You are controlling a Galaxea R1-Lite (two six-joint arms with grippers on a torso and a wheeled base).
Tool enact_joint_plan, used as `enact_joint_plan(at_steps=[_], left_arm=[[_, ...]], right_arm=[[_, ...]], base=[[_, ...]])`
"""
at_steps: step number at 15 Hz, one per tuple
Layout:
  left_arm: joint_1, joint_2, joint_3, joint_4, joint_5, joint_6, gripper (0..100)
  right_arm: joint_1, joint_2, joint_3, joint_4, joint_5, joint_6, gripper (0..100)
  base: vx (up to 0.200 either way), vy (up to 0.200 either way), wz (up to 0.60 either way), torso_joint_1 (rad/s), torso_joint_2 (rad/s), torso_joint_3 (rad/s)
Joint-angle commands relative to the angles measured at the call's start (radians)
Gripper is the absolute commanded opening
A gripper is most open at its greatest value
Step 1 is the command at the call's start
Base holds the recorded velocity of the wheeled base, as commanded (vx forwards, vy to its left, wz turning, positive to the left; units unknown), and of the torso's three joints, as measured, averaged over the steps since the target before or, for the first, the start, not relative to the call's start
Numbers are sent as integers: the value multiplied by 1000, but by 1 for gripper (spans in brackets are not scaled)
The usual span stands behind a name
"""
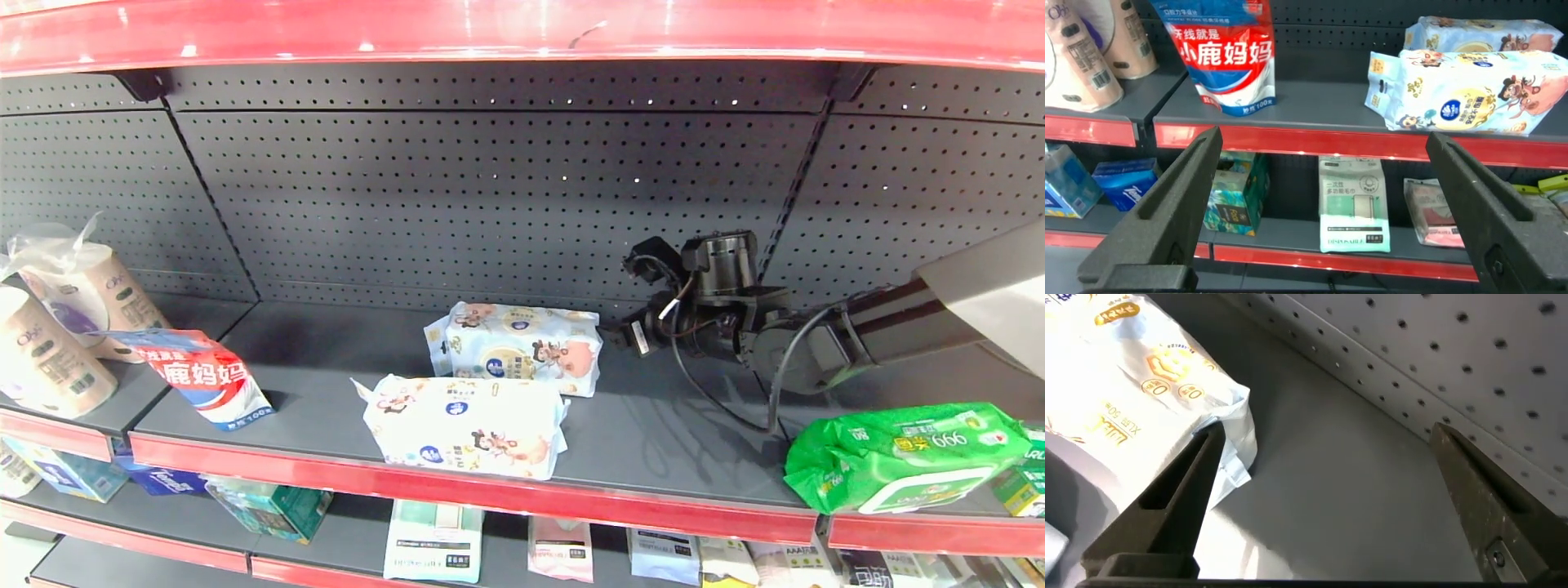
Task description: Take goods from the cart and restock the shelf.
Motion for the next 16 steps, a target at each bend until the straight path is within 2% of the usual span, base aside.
enact_joint_plan(at_steps=[1, 16], left_arm=[[0, 1, 0, 0, 0, 0, 100], [0, 1, 0, 0, 0, 0, 100]], right_arm=[[4, 17, -17, -2, 0, -1, 100], [39, 41, -41, -2, 8, 5, 100]], base=[[0, 0, 0, 0, 0, 0], [0, 0, 0, 0, 0, 0]])
